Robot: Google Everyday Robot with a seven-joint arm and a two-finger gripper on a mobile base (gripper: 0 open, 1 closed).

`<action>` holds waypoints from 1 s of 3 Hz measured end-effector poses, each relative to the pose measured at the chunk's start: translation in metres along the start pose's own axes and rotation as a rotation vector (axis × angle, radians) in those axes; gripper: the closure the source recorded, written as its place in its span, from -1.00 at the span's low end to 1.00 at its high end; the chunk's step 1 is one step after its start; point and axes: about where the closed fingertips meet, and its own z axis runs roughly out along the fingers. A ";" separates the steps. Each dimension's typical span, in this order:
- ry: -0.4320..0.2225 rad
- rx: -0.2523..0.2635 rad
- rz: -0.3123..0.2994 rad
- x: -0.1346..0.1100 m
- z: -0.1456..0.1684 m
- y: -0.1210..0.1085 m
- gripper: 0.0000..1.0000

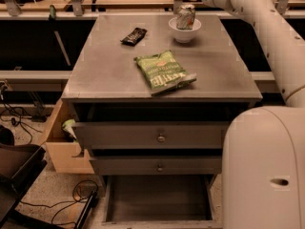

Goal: Pick 7up can from white bowl and place on counter

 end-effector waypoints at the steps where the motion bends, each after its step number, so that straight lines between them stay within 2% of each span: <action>1: 0.033 -0.014 0.054 0.023 0.016 0.006 -1.00; 3: 0.075 -0.030 0.147 0.071 0.033 0.018 -1.00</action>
Offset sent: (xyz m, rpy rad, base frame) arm 0.0258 0.0163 -0.0805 0.1137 0.1523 0.0024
